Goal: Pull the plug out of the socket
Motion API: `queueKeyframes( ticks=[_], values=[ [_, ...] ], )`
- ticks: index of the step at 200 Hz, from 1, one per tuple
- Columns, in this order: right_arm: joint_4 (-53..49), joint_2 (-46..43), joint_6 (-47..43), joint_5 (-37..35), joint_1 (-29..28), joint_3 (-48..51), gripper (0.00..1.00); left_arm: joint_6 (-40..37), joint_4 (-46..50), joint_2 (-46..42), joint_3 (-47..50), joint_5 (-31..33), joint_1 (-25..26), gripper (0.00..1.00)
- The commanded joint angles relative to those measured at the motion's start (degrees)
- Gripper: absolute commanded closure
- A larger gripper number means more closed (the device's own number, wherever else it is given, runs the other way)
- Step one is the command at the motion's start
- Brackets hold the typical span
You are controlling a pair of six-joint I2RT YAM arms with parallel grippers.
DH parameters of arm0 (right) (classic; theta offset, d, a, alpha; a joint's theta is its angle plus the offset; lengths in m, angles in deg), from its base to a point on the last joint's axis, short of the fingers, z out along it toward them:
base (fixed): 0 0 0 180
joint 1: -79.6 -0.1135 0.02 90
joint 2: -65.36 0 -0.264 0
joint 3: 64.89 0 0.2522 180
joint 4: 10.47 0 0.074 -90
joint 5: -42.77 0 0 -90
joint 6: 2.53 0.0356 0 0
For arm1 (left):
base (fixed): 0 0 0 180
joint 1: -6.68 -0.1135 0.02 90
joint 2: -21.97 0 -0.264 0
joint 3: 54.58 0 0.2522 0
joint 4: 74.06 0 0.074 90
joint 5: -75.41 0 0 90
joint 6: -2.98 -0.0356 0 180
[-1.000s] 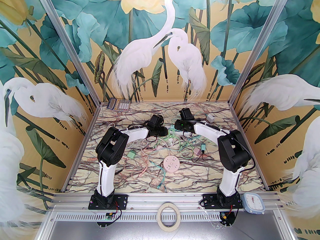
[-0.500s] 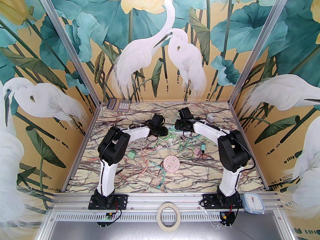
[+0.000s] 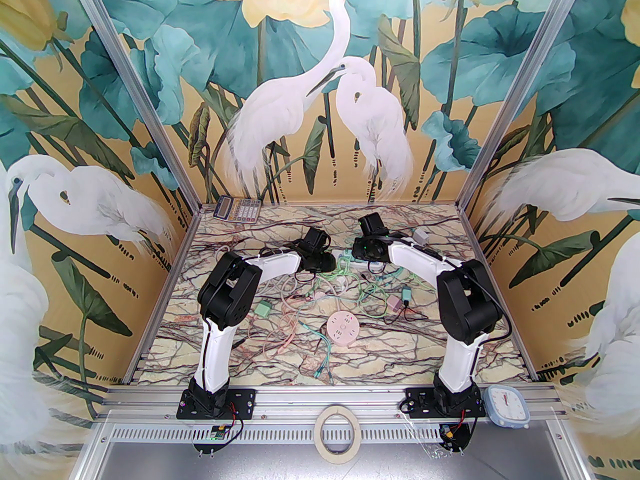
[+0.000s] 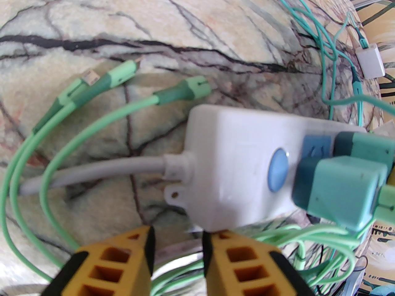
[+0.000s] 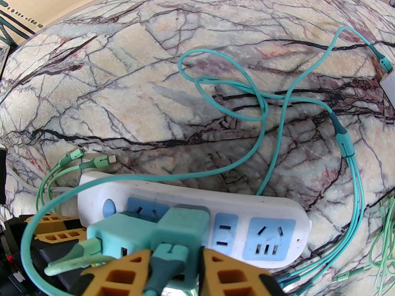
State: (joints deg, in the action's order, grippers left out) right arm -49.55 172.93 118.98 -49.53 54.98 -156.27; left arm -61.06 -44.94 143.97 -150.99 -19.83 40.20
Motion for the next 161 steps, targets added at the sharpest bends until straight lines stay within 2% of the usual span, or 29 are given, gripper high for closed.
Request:
queueKeyframes(
  ticks=[1,30,57,66,93,101,127,146,161],
  values=[
    [-0.7,-1.2,0.3,-0.2,0.4,-0.7,0.71,0.3,4.1,2.0,-0.2,1.1,0.3,0.66],
    [-1.1,-1.4,-1.4,1.3,0.4,-0.6,0.58,-0.1,3.6,0.9,0.5,2.1,0.2,0.65],
    [3.0,-6.1,-5.7,3.5,0.9,4.2,0.45,0.0,1.2,-1.6,3.1,2.5,-0.6,0.62],
    [4.0,-7.9,-7.6,4.0,1.2,5.8,0.40,0.1,0.4,-2.7,4.0,2.5,-0.9,0.59],
    [7.8,-12.8,-11.5,5.0,3.6,11.9,0.34,0.2,0.4,-7.5,5.7,2.9,-1.7,0.49],
    [9.4,-14.2,-11.0,5.5,4.9,14.1,0.37,0.3,0.7,-9.5,6.4,3.4,-1.8,0.41],
    [12.6,-13.4,-8.1,9.9,10.0,16.8,0.55,2.1,-1.2,-16.9,10.7,3.1,-1.8,0.33],
    [12.0,-9.0,-7.3,12.0,12.7,14.3,0.59,3.6,-2.5,-21.6,13.7,2.3,-0.4,0.30],
    [12.4,-5.4,-6.6,12.4,13.7,12.7,0.61,3.5,-0.9,-23.9,14.2,4.0,1.9,0.30]
  ],
)
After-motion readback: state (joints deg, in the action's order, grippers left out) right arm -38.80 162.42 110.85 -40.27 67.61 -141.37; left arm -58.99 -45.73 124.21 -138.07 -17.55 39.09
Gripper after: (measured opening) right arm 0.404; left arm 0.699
